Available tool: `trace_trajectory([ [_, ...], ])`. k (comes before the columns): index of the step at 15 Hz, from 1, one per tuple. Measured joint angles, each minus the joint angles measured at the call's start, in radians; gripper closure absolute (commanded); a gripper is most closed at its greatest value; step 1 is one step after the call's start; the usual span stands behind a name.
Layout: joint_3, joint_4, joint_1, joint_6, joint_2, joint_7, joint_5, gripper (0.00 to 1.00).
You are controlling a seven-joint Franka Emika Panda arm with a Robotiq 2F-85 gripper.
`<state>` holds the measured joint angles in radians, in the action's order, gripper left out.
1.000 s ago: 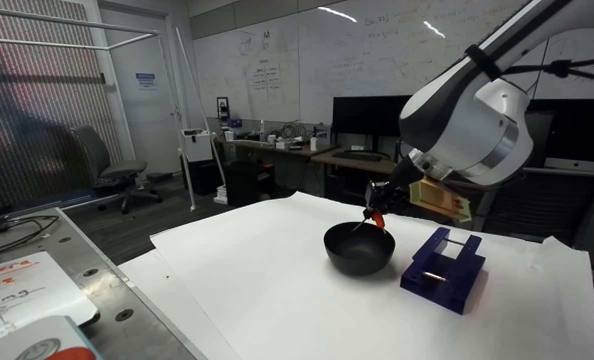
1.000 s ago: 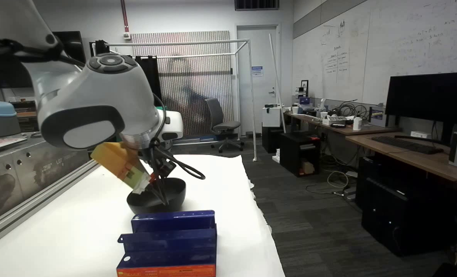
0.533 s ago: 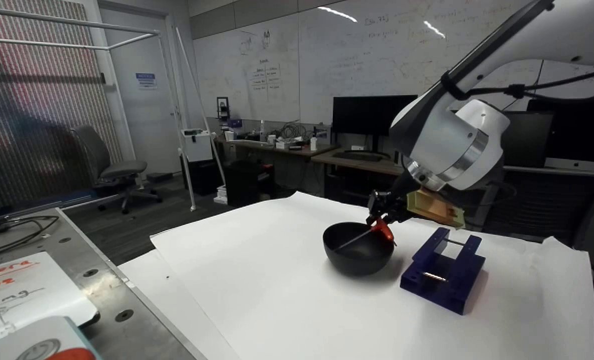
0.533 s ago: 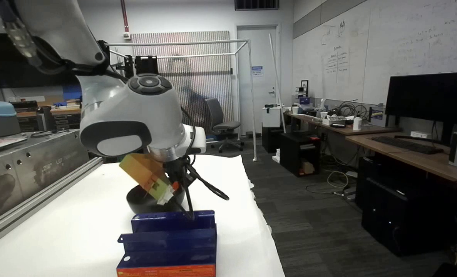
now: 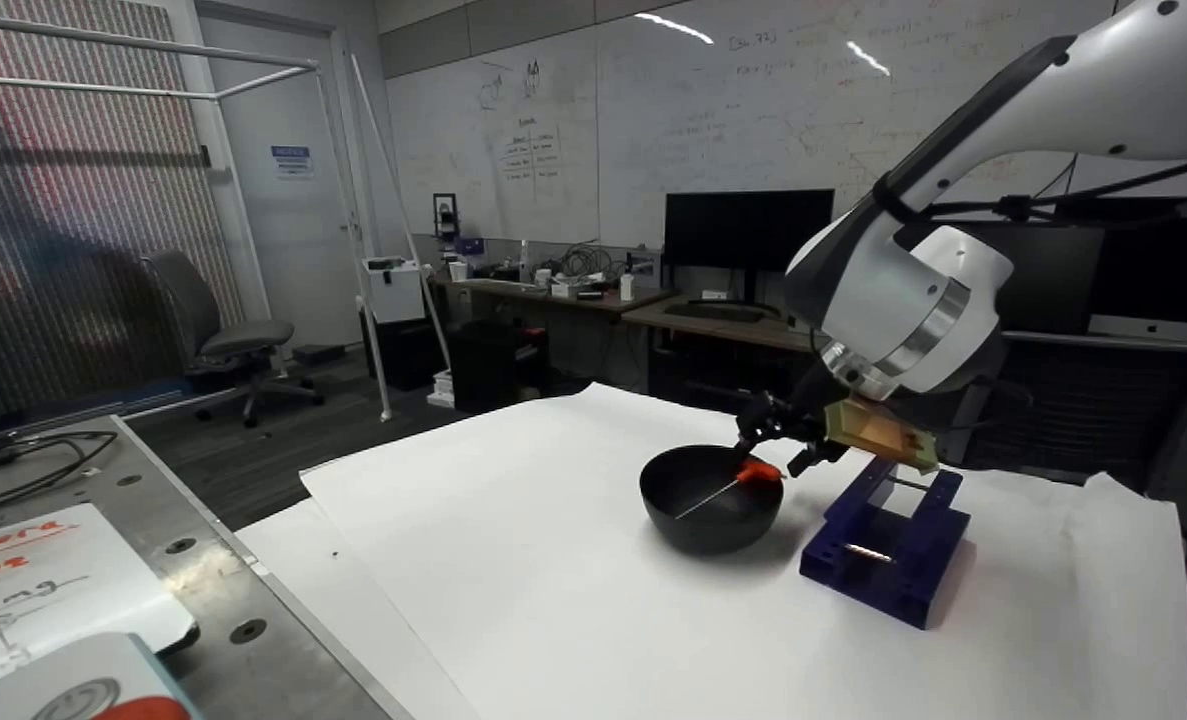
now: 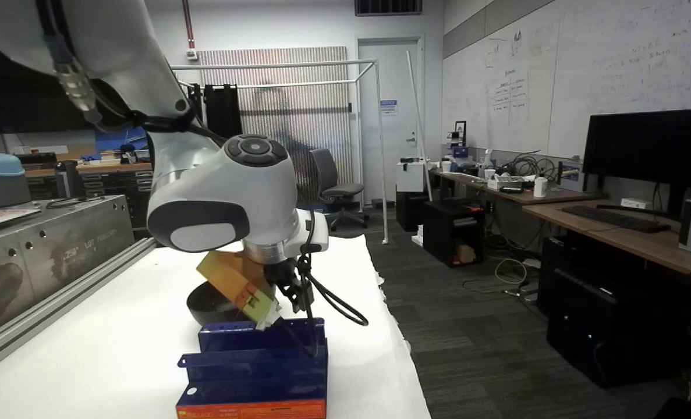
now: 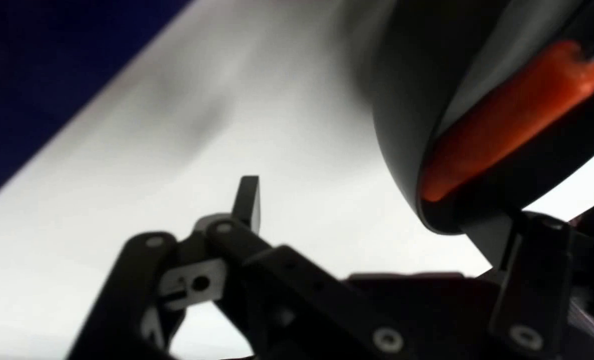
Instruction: Put the orange object in the black bowl
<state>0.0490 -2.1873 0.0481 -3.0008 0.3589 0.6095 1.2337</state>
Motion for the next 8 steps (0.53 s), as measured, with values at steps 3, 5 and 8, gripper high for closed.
trace_trajectory([
  [3,-0.001,-0.046,0.016,-0.015,-0.06,0.006,-0.008,0.0],
  [5,0.006,-0.111,0.042,-0.052,-0.13,-0.019,-0.049,0.0],
  [8,0.031,-0.257,0.084,-0.096,-0.232,-0.197,-0.259,0.0],
])
